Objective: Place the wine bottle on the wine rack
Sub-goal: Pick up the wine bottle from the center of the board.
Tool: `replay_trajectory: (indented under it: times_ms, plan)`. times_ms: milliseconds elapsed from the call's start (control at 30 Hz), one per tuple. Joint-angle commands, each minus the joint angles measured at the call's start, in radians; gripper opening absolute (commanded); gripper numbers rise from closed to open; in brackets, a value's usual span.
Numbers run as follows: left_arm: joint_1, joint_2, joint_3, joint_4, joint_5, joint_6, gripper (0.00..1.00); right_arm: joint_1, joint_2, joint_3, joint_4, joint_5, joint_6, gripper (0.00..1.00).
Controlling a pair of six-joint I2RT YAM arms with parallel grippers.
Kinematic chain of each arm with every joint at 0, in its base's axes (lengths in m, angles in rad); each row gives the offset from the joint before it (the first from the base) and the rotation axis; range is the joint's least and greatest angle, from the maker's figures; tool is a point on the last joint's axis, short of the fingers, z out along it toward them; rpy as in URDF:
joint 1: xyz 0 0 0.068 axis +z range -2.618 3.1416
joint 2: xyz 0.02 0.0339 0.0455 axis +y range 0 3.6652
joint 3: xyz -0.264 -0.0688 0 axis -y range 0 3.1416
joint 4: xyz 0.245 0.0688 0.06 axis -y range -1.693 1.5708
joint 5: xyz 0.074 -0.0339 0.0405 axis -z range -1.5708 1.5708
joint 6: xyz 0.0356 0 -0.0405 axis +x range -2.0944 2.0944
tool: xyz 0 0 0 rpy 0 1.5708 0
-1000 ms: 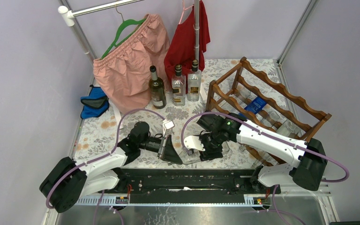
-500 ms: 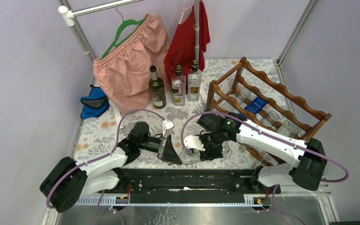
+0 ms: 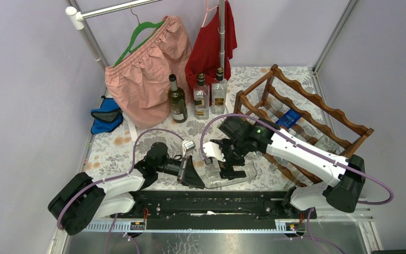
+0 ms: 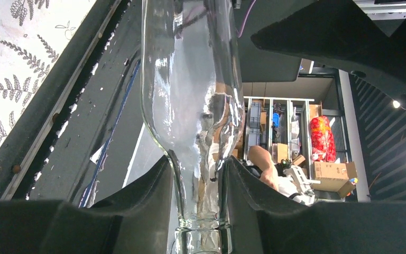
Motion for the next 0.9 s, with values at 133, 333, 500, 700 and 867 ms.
replay_trajectory:
  times_ms: [133,333,500,700,867]
  plan:
    - [0.005,-0.014,-0.041,0.292,-0.076,-0.069,0.0,-0.08,-0.027,0.168,-0.111,-0.194,0.006,1.0]
    - [0.012,-0.08,-0.067,0.322,-0.173,-0.086,0.0,-0.196,-0.076,0.32,-0.209,-0.312,-0.019,1.0]
    - [0.037,-0.119,-0.058,0.33,-0.241,-0.093,0.0,-0.267,-0.11,0.368,-0.214,-0.313,-0.012,1.0]
    - [0.076,-0.073,-0.017,0.397,-0.293,-0.103,0.0,-0.313,-0.147,0.362,-0.196,-0.304,0.001,1.0]
    - [0.083,0.007,0.034,0.478,-0.292,-0.117,0.0,-0.341,-0.173,0.351,-0.187,-0.304,0.006,1.0]
